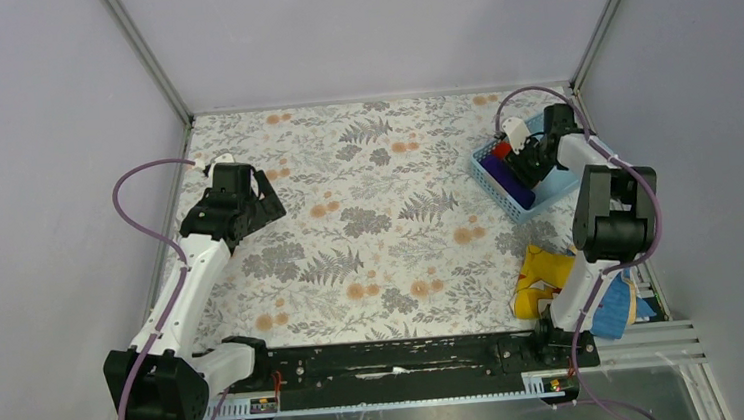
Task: Roll the towels
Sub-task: Place the towel in the bin, then reset both arms
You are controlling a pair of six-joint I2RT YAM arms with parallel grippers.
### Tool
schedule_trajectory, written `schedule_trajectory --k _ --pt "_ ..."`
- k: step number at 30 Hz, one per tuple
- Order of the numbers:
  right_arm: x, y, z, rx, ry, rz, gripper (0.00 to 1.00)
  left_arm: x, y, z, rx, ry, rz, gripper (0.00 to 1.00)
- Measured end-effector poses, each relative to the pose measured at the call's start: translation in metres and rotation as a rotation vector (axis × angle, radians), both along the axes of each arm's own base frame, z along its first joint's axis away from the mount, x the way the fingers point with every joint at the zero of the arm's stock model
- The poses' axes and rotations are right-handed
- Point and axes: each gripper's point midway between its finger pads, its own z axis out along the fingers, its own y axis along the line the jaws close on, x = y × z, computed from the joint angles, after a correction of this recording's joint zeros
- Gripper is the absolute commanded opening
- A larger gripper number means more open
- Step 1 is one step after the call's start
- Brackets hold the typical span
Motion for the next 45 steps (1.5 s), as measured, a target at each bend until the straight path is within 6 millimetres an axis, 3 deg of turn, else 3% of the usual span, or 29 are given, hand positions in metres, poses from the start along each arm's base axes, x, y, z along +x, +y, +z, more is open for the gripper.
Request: schedule_trajectory --k 15,21,26,30,33,34,39,45 --pt "-0.015 0.006 0.048 0.023 -0.020 -0.009 0.68 0.000 0.000 0.001 0.000 -0.002 0.000 0.93" --pt "-0.018 0.009 0.095 0.066 -0.113 -0.115 0.74 -0.002 0.000 0.013 -0.009 -0.048 -0.001 0.93" --pt "-0.029 0.015 0.162 0.165 -0.273 -0.290 0.81 -0.009 -0.001 0.037 -0.032 -0.134 -0.009 0.95" --pt "-0.066 0.022 0.218 0.292 -0.451 -0.443 0.88 -0.019 -0.003 0.062 -0.059 -0.210 -0.016 0.96" --pt "-0.095 0.031 0.247 0.402 -0.552 -0.516 1.00 -0.027 -0.004 0.079 -0.081 -0.262 -0.022 0.96" --pt "-0.106 0.034 0.254 0.447 -0.583 -0.537 0.99 -0.032 -0.005 0.083 -0.090 -0.279 -0.026 0.97" --pt "-0.154 0.047 0.267 0.602 -0.686 -0.610 0.99 -0.055 -0.008 0.110 -0.139 -0.388 -0.046 1.00" --pt "-0.189 0.056 0.273 0.683 -0.761 -0.643 0.99 -0.081 -0.006 0.141 -0.182 -0.533 -0.049 1.00"
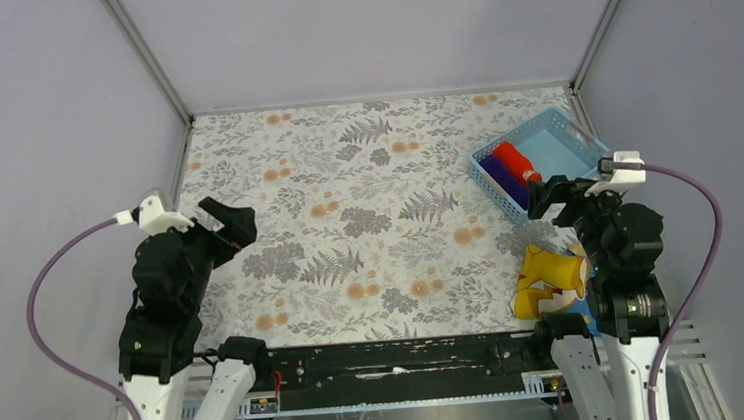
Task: Roll the towels
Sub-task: Reset both arms
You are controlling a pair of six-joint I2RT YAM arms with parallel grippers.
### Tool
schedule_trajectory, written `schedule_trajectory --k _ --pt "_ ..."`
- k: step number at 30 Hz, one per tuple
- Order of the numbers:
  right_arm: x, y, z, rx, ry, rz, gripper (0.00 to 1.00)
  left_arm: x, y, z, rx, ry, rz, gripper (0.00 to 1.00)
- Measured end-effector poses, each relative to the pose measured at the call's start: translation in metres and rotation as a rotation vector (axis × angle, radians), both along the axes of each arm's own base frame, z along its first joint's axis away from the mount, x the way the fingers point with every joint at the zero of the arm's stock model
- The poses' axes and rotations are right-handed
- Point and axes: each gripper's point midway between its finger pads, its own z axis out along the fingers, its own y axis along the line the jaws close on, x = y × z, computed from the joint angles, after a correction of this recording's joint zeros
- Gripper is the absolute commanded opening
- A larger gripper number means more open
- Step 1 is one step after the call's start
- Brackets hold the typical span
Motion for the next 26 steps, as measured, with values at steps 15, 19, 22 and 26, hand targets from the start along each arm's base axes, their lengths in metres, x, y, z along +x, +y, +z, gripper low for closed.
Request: schedule_trajectory --k 15,19,22,26 --pt "-0.028 -0.013 -0.066 -0.028 0.023 -0.104 0.99 -0.022 0.006 -0.023 -0.009 -0.042 0.018 1.00" --pt "-0.028 -0.016 -0.065 -0.036 0.019 -0.118 0.99 -0.019 0.005 -0.031 -0.006 -0.018 0.017 1.00" --pt "-0.027 -0.016 -0.065 -0.041 0.016 -0.118 0.99 -0.018 0.005 -0.033 -0.007 -0.013 0.017 1.00" --pt "-0.027 -0.017 -0.066 -0.046 0.018 -0.119 0.99 -0.017 0.002 -0.033 -0.012 -0.010 0.003 1.00"
